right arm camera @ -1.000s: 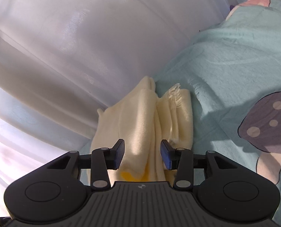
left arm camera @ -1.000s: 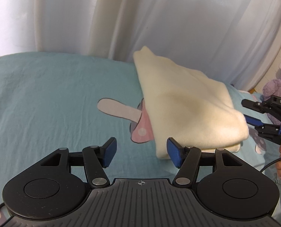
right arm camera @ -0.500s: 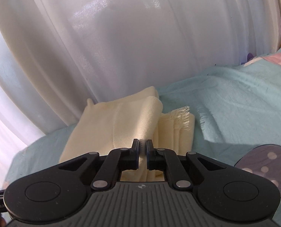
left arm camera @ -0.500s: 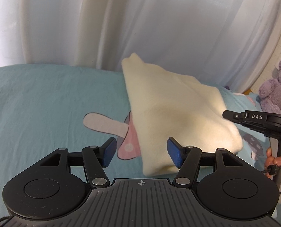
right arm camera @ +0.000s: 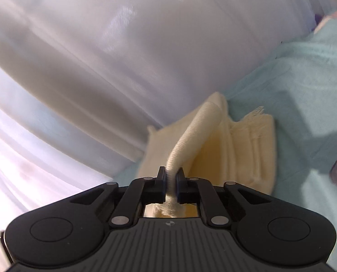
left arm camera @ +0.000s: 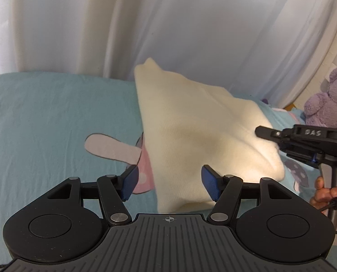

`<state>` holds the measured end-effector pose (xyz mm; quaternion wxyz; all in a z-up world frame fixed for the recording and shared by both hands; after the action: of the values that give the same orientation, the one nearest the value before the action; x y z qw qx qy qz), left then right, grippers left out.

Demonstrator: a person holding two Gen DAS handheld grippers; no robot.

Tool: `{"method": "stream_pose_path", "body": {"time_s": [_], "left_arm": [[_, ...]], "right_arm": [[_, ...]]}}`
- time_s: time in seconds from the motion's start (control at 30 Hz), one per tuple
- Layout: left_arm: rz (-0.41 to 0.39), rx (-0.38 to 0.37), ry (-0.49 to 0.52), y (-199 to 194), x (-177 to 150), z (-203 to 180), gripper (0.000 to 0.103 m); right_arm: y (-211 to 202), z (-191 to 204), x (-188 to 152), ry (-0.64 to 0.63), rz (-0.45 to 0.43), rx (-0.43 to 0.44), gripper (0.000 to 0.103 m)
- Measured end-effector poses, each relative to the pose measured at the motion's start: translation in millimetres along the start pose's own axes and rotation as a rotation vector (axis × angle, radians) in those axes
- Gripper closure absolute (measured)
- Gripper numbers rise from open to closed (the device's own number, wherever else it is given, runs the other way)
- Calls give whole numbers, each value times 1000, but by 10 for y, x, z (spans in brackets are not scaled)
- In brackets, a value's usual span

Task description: Fold small clothes

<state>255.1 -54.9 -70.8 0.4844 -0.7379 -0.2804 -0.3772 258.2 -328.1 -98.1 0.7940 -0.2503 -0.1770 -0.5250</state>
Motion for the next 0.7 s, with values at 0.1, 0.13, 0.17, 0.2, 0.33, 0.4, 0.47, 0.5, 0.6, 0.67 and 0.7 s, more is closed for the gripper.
{"method": "stream_pose_path", "body": {"time_s": [0.1, 0.13, 0.17, 0.2, 0.33, 0.4, 0.47, 0.5, 0.6, 0.67, 0.7], "left_arm": [[-11, 8, 3, 28, 62, 38, 36], [-7, 10, 0, 51, 77, 51, 36], [-3, 12, -2, 70, 86, 61, 36], [1, 13, -4, 83, 90, 67, 36], [3, 8, -1, 108, 123, 98, 36], [-1, 12, 3, 140, 150, 103, 36], [-4, 18, 2, 206, 193, 93, 36], [-8, 14, -2, 238, 219, 77, 36], [-3, -16, -12, 370, 250, 9, 36], [26, -9, 8, 484, 201, -11, 36], [43, -3, 19, 524, 169, -9, 36]], "right_arm": [[65, -82, -44, -227, 17, -213, 95], [112, -83, -114, -365, 42, -303, 93], [109, -57, -152, -403, 36, -296, 93], [102, -25, -155, -397, 41, -288, 90], [-176, 219, -52, -421, -71, -227, 84], [-189, 327, -76, -405, -64, -145, 84], [-69, 369, -174, -427, -3, -124, 84], [9, 333, -258, -465, 39, -169, 85], [67, 190, -448, -590, 50, -198, 96], [31, 202, -464, -638, 53, -191, 96], [5, 213, -454, -645, 64, -188, 96]]}}
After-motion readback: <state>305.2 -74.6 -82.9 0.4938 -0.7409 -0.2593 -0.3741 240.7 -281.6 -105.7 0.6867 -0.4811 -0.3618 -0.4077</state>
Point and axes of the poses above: each gripper's, at about its wrist camera, not at the fingertips, and y roughly the way its jaws point, z to its left, x to its top, the point moved 4 cm from there along y, roughly the way its jaws point, and after that the axes turned 15 degrees about -z, right-handed, at the moved point
